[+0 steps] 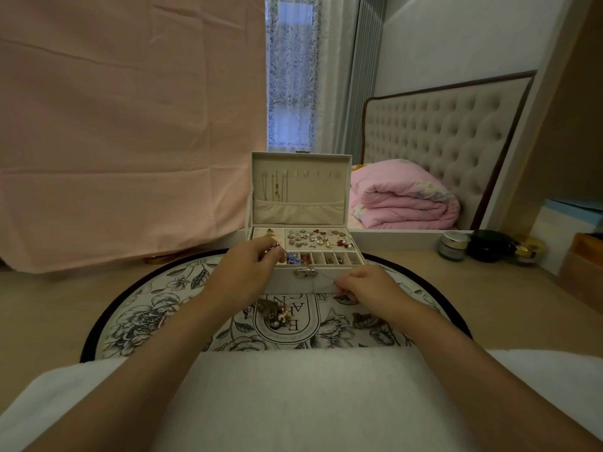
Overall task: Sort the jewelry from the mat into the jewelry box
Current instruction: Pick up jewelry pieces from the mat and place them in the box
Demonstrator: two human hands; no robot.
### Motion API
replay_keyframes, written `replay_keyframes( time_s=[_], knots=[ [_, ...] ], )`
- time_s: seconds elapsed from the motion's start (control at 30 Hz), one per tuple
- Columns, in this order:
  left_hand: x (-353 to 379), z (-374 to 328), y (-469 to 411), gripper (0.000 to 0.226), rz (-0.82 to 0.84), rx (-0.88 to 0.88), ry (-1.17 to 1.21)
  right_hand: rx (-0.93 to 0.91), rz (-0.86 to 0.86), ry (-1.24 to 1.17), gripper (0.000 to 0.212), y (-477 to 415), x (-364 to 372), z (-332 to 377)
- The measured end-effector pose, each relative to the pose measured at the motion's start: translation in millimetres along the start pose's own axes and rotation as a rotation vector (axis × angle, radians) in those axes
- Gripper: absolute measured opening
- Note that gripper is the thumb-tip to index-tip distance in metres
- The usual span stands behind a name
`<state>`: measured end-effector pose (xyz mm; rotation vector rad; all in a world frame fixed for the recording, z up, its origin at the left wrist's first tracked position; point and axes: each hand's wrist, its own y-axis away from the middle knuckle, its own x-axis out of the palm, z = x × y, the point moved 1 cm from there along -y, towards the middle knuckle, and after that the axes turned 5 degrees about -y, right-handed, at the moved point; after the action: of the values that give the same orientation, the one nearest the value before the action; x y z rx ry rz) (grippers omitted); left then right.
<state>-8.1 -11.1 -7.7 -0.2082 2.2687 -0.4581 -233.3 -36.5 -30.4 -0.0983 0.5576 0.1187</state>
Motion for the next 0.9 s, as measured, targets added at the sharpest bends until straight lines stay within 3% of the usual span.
replay_keyframes(
  time_s=[0.13, 0.3, 0.37, 0.43, 0.47, 0.53, 0.63, 0.73, 0.9],
  knots=[
    [2.2, 4.4, 3.0, 0.031, -0.060, 0.053, -0.258, 0.011, 0.006, -0.065, 0.027, -0.3, -1.2, 0.3],
    [-0.9, 19.8, -3.3, 0.035, 0.126, -0.152, -0.332, 0.017, 0.059, -0.177, 0.023, 1.2, 1.0, 1.0],
    [-1.3, 21.4, -6.3, 0.033, 0.156, -0.296, -0.005, 0.037, 0.058, -0.217, 0.021, 0.6, 3.1, 0.9],
    [-2.2, 16.6, -5.8, 0.033, 0.202, -0.433, 0.537, 0.047, 0.049, -0.174, 0.019, -0.5, 4.1, 0.1],
    [-2.9, 13.6, -5.3, 0.033, 0.226, -0.428, 0.710, 0.044, 0.052, -0.133, 0.017, -0.4, 4.8, 0.1],
    [-2.9, 6.1, -3.0, 0.032, 0.276, -0.344, 0.821, 0.020, 0.075, -0.049, 0.019, -1.1, 6.4, -2.2],
    [-0.2, -5.0, 2.0, 0.031, 0.320, -0.168, 0.655, -0.056, 0.069, 0.134, 0.030, -3.7, 7.8, -3.7],
    [1.6, -15.5, 5.7, 0.030, 0.338, -0.045, 0.577, -0.062, 0.137, 0.326, 0.022, -3.8, 7.8, -1.9],
    [5.2, -27.7, 9.2, 0.030, 0.414, -0.009, 0.532, -0.034, 0.261, 0.609, 0.012, 1.9, 2.4, 7.4]
  ],
)
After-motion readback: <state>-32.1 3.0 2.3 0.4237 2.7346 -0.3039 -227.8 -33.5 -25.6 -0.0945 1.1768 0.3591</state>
